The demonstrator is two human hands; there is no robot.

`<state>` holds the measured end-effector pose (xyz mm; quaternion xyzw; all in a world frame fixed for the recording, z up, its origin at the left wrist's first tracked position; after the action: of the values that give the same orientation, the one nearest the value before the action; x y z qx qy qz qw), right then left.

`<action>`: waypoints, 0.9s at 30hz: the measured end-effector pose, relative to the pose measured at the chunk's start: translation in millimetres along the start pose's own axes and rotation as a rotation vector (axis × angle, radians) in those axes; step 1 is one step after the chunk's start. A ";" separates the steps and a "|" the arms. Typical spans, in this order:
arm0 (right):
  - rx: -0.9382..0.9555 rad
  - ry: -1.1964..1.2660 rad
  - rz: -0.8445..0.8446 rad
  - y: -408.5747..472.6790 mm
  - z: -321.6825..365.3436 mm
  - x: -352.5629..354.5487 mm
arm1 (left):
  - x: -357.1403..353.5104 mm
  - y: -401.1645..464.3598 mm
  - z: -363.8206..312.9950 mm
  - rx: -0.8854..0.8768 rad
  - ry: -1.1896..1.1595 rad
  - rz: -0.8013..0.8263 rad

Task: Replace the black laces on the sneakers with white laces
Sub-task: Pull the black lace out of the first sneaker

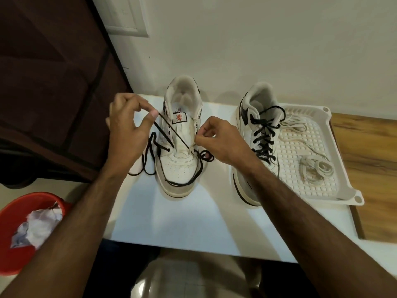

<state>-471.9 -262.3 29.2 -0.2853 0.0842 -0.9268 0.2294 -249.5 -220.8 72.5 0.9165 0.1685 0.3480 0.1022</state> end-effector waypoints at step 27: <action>-0.028 0.011 0.046 -1.1 0.4 -3.5 | -33.8 -8.5 -34.5 -0.227 0.327 0.282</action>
<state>-469.5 -259.7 28.2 -0.2813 0.1050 -0.9215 0.2462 -298.4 -223.4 74.9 0.8452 0.0128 0.5192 0.1264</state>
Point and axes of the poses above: each hand's wrist, its own y-axis towards the middle knuckle, its own x-axis out of the back of the hand, z = x × y, the point moved 10 cm from there along y, towards the middle knuckle, and after that the axes turned 7 degrees about z, right-handed, at the moved point
